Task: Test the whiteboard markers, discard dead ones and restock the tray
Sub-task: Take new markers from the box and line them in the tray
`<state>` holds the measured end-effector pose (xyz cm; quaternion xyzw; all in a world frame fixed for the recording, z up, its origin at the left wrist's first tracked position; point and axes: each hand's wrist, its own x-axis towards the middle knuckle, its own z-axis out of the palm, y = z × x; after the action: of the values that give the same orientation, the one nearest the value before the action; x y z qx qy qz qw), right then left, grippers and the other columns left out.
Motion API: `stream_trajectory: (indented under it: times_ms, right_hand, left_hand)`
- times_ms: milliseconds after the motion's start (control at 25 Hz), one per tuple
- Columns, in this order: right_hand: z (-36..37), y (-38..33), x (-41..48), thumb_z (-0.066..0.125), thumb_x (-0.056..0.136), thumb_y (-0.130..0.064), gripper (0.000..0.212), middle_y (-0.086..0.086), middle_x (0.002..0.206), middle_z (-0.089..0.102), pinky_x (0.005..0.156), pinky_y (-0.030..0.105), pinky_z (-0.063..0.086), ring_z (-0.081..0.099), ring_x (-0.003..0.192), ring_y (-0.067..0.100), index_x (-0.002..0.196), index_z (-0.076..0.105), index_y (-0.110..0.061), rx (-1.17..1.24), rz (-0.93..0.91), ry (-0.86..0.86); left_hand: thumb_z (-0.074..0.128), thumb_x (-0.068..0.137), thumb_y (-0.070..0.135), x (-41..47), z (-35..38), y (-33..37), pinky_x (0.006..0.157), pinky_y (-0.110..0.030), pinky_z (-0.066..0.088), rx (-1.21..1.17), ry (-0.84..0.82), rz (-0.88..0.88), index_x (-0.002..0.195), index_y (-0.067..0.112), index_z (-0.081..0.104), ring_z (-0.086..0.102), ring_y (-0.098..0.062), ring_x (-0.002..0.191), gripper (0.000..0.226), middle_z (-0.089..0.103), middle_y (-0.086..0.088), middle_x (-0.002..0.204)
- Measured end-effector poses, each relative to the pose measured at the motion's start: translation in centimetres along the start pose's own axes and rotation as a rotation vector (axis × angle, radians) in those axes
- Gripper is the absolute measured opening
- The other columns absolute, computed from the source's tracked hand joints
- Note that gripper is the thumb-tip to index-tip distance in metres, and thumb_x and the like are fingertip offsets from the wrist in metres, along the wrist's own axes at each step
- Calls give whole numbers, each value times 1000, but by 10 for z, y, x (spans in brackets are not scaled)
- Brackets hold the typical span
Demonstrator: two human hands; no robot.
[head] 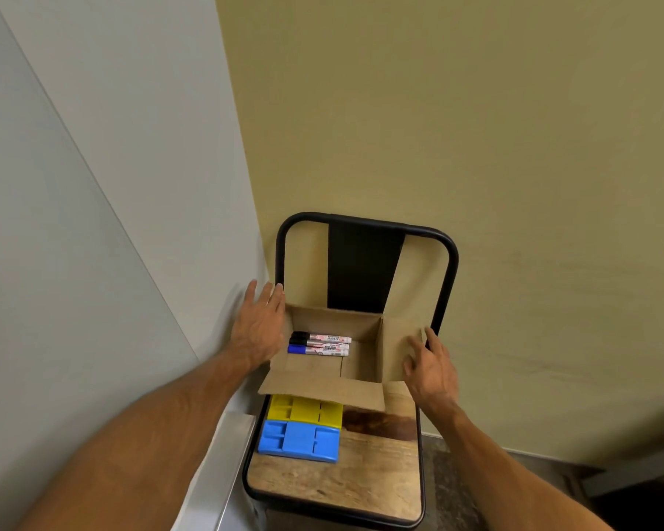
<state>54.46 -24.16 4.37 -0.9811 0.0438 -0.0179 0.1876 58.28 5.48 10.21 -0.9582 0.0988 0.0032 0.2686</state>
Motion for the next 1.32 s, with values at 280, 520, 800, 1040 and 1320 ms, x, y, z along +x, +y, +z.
stream_trajectory:
  times_ms: [280, 520, 800, 1040, 1320]
  right_hand:
    - [5, 6, 3, 47, 94, -33, 31, 7, 131, 48, 108, 40, 35, 42, 126, 28, 121, 50, -18, -67, -61, -167]
    - [4, -2, 10, 57, 89, -33, 46, 6, 133, 46, 109, 40, 33, 39, 125, 26, 129, 42, -16, -98, 4, -124]
    - [-1, -37, 16, 43, 94, -30, 33, 7, 128, 49, 102, 37, 36, 42, 118, 24, 124, 47, -16, -220, -200, 58]
    - [6, -53, 19, 48, 93, -37, 46, 10, 135, 41, 93, 35, 46, 43, 118, 23, 133, 40, -16, -58, -337, 73]
    - [36, -68, 39, 44, 95, -42, 51, 13, 136, 41, 97, 41, 43, 43, 119, 28, 136, 39, -13, -169, -602, -250]
  left_hand:
    - [17, 91, 69, -11, 22, 0, 112, -58, -13, 95, -279, -76, 151, 6, 2, -4, -31, 147, 89, 2, -15, 159]
    - [27, 96, 57, -20, 16, 19, 113, -49, 19, -78, 8, 73, 124, 13, 55, 48, -25, 119, 59, 57, -11, 126]
    - [34, 92, 64, -3, 30, 42, 109, -40, 35, -636, -210, 162, 145, 18, 33, 41, -19, 129, 70, 44, -2, 142]
    - [34, 92, 64, 1, 25, 58, 116, -49, 19, -678, -130, 29, 152, 22, -1, 1, -22, 147, 82, 3, 3, 160]
    - [-4, 74, 82, 8, 30, 55, 117, -52, -5, -513, 46, 53, 147, 23, -18, -20, -23, 144, 95, -24, 4, 154]
